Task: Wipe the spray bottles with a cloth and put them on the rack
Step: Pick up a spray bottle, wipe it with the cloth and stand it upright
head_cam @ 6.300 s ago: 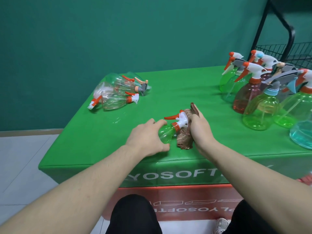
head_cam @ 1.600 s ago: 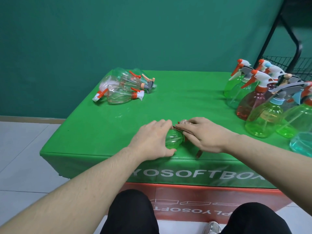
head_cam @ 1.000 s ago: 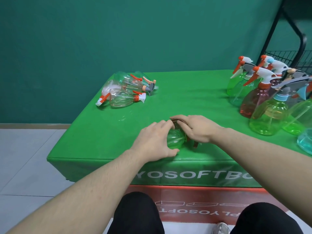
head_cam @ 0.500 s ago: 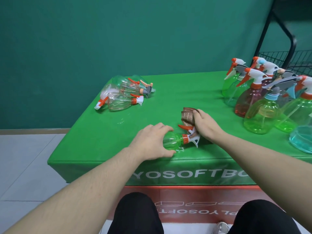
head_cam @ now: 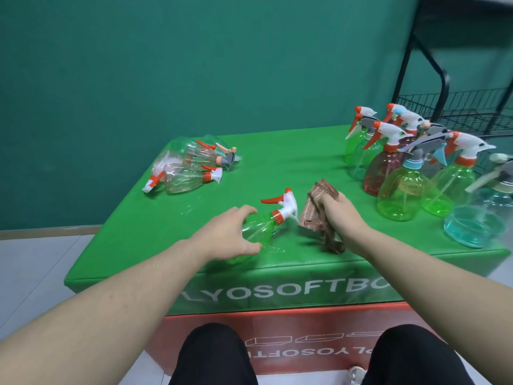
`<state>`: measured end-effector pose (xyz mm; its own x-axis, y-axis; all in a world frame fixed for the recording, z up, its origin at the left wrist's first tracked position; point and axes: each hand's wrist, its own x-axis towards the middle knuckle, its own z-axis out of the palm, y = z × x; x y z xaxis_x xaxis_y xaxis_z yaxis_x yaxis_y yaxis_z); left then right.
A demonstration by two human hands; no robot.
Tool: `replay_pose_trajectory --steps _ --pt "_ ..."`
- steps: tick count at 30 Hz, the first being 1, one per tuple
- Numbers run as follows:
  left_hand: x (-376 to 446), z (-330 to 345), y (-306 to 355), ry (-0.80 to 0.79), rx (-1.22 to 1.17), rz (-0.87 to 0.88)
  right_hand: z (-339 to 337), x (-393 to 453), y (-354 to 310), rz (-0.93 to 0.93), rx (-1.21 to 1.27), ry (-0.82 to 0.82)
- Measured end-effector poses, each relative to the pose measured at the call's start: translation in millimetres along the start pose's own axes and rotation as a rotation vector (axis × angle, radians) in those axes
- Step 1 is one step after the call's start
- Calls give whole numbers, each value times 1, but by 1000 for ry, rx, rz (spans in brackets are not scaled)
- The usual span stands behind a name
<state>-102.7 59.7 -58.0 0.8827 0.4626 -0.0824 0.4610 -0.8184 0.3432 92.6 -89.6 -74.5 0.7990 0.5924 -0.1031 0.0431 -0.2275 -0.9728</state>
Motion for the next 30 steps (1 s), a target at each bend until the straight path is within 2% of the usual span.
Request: replay_pose_trajectory --steps 5,12,15,23,30 --pt "0 13 9 179 -148 -103 4 -8 -1 61 150 87" --pt "13 30 37 364 -270 -202 24 -19 -7 196 527 72" --pt "15 40 47 428 -241 -203 36 -21 -10 204 652 102" --pt "16 47 47 401 -233 -70 44 -27 -29 238 869 107" --pt "14 51 46 440 -293 -58 48 -22 -32 314 944 74"
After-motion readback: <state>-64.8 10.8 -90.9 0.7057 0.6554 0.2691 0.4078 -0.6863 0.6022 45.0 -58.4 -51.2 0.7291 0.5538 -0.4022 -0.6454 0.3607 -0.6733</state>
